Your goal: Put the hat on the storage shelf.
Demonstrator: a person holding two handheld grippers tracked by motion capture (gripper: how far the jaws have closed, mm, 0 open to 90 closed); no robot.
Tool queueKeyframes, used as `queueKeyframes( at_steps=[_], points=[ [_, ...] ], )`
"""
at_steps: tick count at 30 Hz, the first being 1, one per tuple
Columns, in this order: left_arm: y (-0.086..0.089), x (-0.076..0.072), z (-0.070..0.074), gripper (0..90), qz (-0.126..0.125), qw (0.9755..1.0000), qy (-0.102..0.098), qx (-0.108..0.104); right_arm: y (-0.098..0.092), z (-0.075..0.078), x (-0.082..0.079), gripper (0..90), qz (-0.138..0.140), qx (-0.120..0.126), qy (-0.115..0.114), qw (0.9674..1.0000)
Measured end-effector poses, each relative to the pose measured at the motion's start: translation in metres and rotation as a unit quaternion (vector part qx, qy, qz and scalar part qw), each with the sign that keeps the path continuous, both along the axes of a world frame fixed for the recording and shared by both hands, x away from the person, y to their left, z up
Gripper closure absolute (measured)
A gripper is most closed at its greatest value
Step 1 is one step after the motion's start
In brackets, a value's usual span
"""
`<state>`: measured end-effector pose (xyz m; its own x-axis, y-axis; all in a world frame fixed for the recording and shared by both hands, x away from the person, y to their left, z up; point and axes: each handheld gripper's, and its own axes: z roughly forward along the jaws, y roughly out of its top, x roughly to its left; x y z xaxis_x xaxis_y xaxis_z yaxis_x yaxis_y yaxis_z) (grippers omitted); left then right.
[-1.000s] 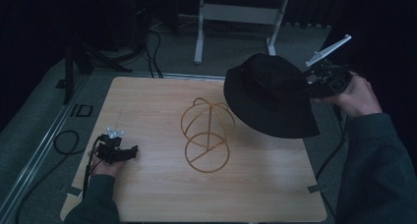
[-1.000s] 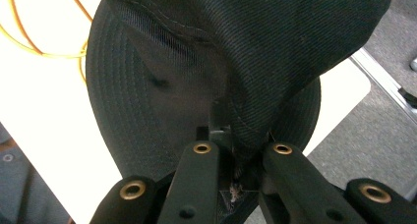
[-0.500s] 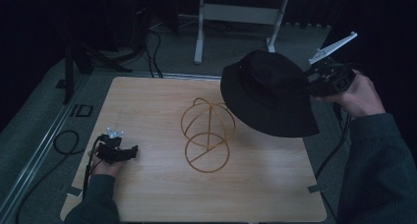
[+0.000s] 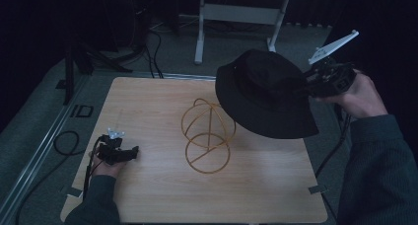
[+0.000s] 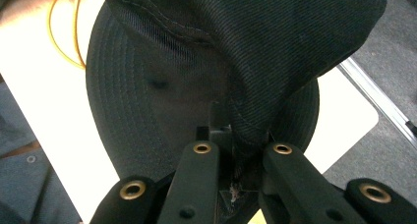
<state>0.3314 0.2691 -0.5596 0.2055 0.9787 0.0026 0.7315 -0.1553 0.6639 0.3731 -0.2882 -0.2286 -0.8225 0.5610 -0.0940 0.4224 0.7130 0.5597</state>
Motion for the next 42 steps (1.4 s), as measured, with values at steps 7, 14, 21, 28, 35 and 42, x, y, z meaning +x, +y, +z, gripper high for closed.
queueKeyframes(
  at_steps=[7,14,21,28,35,42],
  points=[
    [0.000,0.000,0.000,18.6,-0.001,1.0000,0.000,0.001,0.004,0.002,-0.002,88.5,0.011,0.011,-0.001,0.9999],
    [0.000,0.000,0.000,18.5,-0.001,1.0000,0.000,0.001,0.008,0.003,-0.004,88.5,0.025,0.021,-0.005,0.9995],
    [0.000,0.000,0.000,18.5,-0.002,1.0000,0.000,0.001,0.014,0.008,-0.007,88.5,0.041,0.025,-0.002,0.9988],
    [-0.001,0.000,0.000,18.5,-0.002,1.0000,0.000,0.001,0.022,0.008,-0.006,88.5,0.053,0.027,-0.003,0.9982],
    [-0.001,0.000,0.000,18.5,-0.002,1.0000,-0.001,0.001,0.032,0.007,-0.004,88.4,0.063,0.026,-0.001,0.9977],
    [-0.001,0.000,0.000,18.5,-0.002,1.0000,-0.001,0.001,0.041,0.004,-0.001,88.4,0.071,0.025,0.001,0.9971]
  ],
)
